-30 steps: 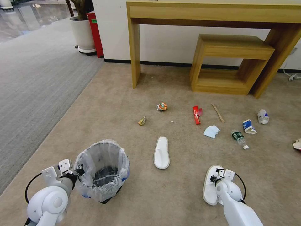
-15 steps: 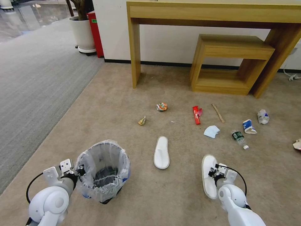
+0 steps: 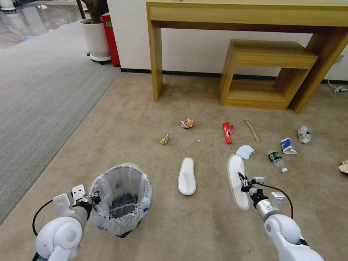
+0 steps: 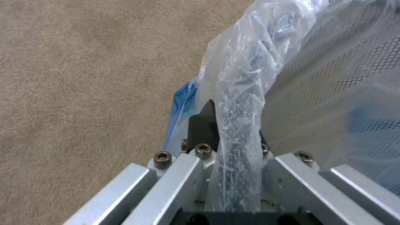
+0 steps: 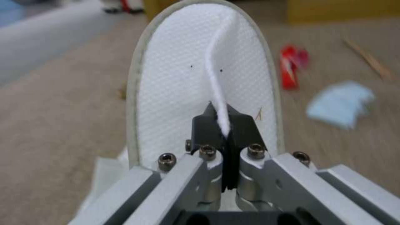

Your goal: Pick up the trash bin and place the garbage on the floor into it.

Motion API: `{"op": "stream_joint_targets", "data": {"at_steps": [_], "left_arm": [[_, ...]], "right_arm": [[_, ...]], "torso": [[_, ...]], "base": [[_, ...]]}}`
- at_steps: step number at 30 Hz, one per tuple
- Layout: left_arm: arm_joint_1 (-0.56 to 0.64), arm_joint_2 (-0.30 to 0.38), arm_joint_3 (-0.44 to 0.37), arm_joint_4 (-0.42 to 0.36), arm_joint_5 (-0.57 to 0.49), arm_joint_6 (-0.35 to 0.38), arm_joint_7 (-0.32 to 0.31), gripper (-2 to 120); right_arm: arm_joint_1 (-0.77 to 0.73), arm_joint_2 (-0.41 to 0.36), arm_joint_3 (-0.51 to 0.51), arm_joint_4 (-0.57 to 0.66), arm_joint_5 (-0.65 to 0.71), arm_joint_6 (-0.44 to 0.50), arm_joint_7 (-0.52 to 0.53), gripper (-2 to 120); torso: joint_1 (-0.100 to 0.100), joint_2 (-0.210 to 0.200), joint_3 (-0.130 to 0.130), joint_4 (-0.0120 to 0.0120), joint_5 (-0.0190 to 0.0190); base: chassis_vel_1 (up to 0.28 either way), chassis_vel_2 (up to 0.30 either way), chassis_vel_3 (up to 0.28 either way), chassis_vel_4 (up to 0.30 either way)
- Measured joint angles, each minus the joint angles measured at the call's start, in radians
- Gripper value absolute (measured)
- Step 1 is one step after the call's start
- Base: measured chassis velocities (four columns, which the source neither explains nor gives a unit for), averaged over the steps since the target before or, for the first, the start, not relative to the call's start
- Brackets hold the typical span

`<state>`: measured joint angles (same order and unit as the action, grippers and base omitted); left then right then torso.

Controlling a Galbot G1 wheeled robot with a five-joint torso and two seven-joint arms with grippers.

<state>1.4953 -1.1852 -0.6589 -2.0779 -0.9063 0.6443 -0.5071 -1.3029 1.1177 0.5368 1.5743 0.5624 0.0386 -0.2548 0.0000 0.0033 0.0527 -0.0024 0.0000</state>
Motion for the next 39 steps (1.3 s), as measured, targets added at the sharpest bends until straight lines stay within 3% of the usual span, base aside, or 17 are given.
{"op": "stream_joint_targets", "data": {"at_steps": [6,9,17,39], "left_arm": [[0.001,0.003,0.011,-0.001,0.008,0.000,0.001,1],[0.001,0.007,0.020,-0.001,0.014,0.001,0.002,1],[-0.001,0.016,0.045,0.005,0.028,0.002,0.003,1],[-0.004,0.078,0.142,0.002,0.057,0.002,0.014,1]], "right_arm": [[-0.010,-0.037,0.009,0.025,-0.017,0.092,-0.157,0],[-0.013,-0.072,0.012,0.036,-0.041,0.144,-0.285,0],[-0.011,-0.127,0.011,0.084,-0.049,0.189,-0.437,0],[0.073,-0.185,-0.160,0.259,0.040,0.196,-0.509,0]], "torso": [[0.000,0.000,0.000,0.0001,0.0001],[0.000,0.000,0.000,0.0000,0.0002],[0.000,0.000,0.000,0.0000,0.0000],[0.000,0.000,0.000,0.0004,0.0002]], "base": [[0.000,0.000,0.000,0.000],[0.000,0.000,0.000,0.000],[0.000,0.000,0.000,0.000],[0.000,0.000,0.000,0.000]]}}
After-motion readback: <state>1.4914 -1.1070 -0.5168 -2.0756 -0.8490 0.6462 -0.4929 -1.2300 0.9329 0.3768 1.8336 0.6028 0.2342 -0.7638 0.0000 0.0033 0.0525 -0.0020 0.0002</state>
